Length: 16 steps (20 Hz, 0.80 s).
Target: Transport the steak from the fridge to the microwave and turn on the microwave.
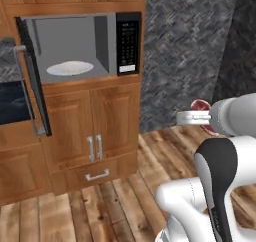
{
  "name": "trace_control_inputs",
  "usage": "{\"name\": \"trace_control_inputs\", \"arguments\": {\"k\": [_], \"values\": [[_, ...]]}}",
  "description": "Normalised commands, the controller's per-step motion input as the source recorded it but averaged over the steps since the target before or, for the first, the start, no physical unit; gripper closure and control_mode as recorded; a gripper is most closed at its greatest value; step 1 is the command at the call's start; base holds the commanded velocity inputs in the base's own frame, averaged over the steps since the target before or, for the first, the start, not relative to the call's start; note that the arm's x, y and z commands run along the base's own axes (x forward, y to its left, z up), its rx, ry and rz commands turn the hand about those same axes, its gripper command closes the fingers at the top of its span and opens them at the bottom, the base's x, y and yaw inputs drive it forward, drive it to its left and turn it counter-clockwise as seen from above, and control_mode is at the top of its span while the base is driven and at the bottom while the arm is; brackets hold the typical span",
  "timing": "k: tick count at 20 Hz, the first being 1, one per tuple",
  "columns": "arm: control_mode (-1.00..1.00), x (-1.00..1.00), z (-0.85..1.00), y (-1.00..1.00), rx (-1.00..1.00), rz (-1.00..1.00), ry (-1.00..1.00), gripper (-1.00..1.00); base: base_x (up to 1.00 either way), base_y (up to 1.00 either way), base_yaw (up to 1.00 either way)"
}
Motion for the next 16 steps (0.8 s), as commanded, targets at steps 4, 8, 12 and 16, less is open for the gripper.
{"name": "trace_control_inputs", "arguments": {"k": [4, 8, 12, 16], "values": [[1.00, 0.00, 0.00, 0.00, 0.00, 0.00, 0.00, 1.00, 0.76, -0.42, 0.46], [1.00, 0.00, 0.00, 0.00, 0.00, 0.00, 0.00, 1.00, 0.82, -0.35, 0.45], [1.00, 0.00, 0.00, 0.00, 0.00, 0.00, 0.00, 1.00, 0.75, -0.30, 0.45], [1.00, 0.00, 0.00, 0.00, 0.00, 0.00, 0.00, 1.00, 0.63, -0.23, 0.48]]}}
